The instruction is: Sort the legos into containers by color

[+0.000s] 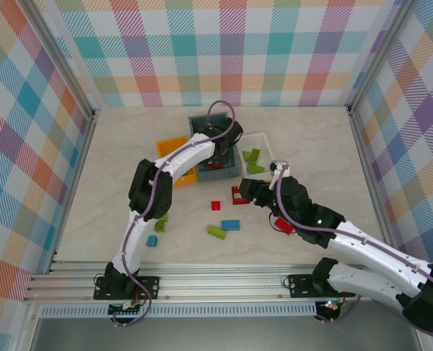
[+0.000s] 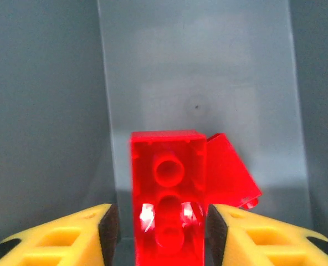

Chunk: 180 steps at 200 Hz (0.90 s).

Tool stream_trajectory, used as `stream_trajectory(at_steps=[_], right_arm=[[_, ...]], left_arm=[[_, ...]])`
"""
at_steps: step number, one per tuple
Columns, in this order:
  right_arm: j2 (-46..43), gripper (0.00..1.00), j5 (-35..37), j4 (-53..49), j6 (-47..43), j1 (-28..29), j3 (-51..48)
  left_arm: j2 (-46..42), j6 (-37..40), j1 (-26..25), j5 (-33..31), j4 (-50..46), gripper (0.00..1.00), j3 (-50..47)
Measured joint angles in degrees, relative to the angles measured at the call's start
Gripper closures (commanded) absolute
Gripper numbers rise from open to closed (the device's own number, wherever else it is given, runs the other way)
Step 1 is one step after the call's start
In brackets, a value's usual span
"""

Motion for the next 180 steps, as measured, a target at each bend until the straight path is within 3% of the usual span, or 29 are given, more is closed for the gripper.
stream_trajectory(at_steps=[75, 138, 180], right_arm=[[-1.40, 0.27, 0.39, -5.77, -0.04, -1.11, 0.00], [-4.79, 0.28, 2.56, -14.73, -0.28, -1.66, 1.49], [1.79, 0.28, 1.20, -24.30, -1.46, -1.49, 10.01]], left_arm=[[-4.96, -0.37, -0.85, 0.07, -0.24, 0.43, -0.22], [-24.37, -2.78, -3.45, -0.02, 2.01, 0.53, -4.28], [-43.21, -4.26, -4.87, 3.63, 8.76, 0.53, -21.75]])
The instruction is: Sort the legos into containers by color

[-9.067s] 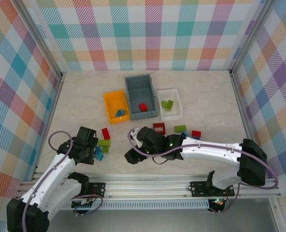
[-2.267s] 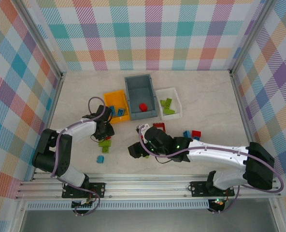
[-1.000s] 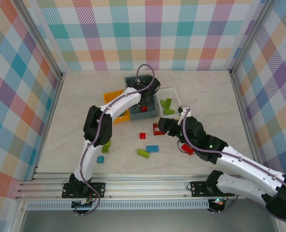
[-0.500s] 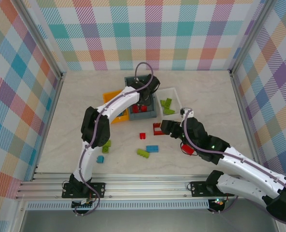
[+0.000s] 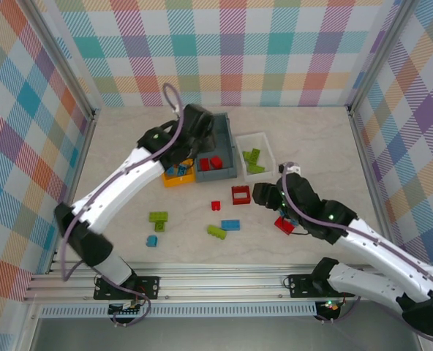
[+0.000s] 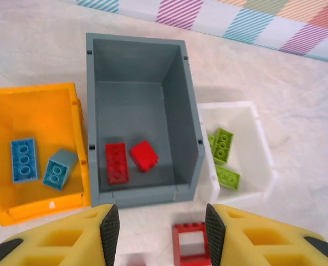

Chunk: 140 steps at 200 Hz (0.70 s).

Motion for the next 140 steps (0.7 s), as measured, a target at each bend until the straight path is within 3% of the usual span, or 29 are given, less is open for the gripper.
stream_trajectory(at_steps=[52, 107, 140], right_arm=[[23.98, 0.27, -12.22, 2.54, -12.70, 12.17, 2.75], [40.17, 0.30, -16.37, 1.22, -27.80, 12.81, 12.09], [47.84, 0.40, -16.33, 0.72, -33.66, 13.73, 19.41]], left_arm=[[-28.50, -6.80, -0.72, 5.53, 4.37, 0.52, -28.79], [-62.62, -18.18, -0.79, 3.76, -0.92, 0.50, -49.16], [-73.96, -23.28, -0.81, 1.44, -7.56, 0.49, -53.09]])
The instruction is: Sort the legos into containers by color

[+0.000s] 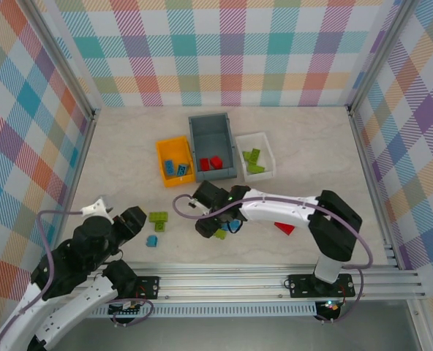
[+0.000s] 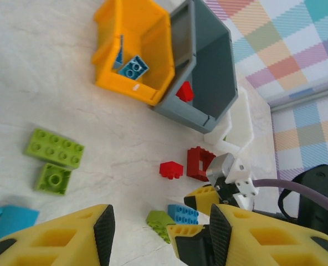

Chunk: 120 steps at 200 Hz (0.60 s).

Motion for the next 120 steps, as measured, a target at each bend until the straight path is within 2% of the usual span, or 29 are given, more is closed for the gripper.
stream_trajectory(at_steps=[46, 102, 120], right_arm=[[7.37, 0.48, 2.14, -3.72, -3.69, 1.40, 2.62], [9.62, 0.76, 4.81, -5.51, -4.85, 2.54, 4.39], [9.05, 0.82, 5.31, -5.05, -5.03, 2.54, 4.28]], left_arm=[[-1.84, -2.03, 0.00, -1.75, -2.71, 0.48, -0.13], [0.72, -2.01, 0.00, -1.68, -2.45, 0.48, -0.13], [1.25, -1.95, 0.00, -1.62, -2.16, 0.48, -0.13]])
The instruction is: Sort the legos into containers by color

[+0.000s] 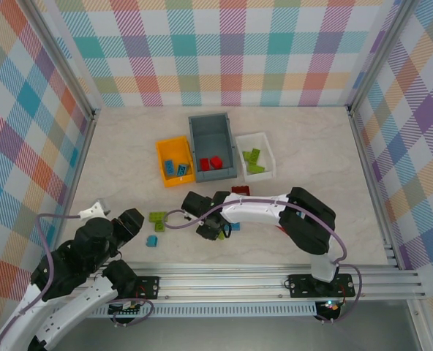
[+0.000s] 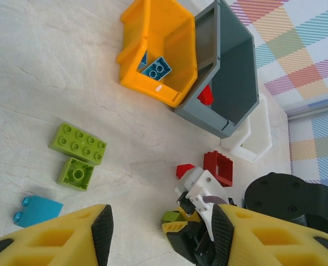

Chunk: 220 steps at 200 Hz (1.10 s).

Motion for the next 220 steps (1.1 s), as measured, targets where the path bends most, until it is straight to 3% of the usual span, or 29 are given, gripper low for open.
stream_trajectory(at_steps=[52, 71, 100, 123, 155, 220], right_arm=[[-13.11, 0.84, 1.68, 0.52, 1.95, -2.16, -0.35], [-20.37, 0.84, 2.08, 1.05, 4.33, -7.87, -0.33], [-25.03, 0.84, 4.22, 1.79, 8.76, -21.81, -0.15], [-20.79, 0.85, 6.64, 0.74, 12.24, -29.73, 2.19], [-9.40, 0.87, 10.10, -1.36, 15.28, -34.27, 11.10], [8.26, 0.80, 16.61, -6.49, 18.45, -36.92, 26.01]], left_arm=[[7.15, 1.90, 0.00, 4.90, 7.96, 0.47, 0.02], [14.47, 2.97, 0.00, 8.35, 13.75, 0.48, 0.44], [27.98, 4.63, -1.31, 11.82, 23.58, 0.47, 3.50], [39.78, 7.78, -5.27, 12.07, 28.70, 0.47, 9.97], [52.11, 11.65, -9.90, 11.58, 35.17, 0.48, 18.43], [59.23, 13.51, -11.85, 10.29, 39.28, 0.48, 20.20]])
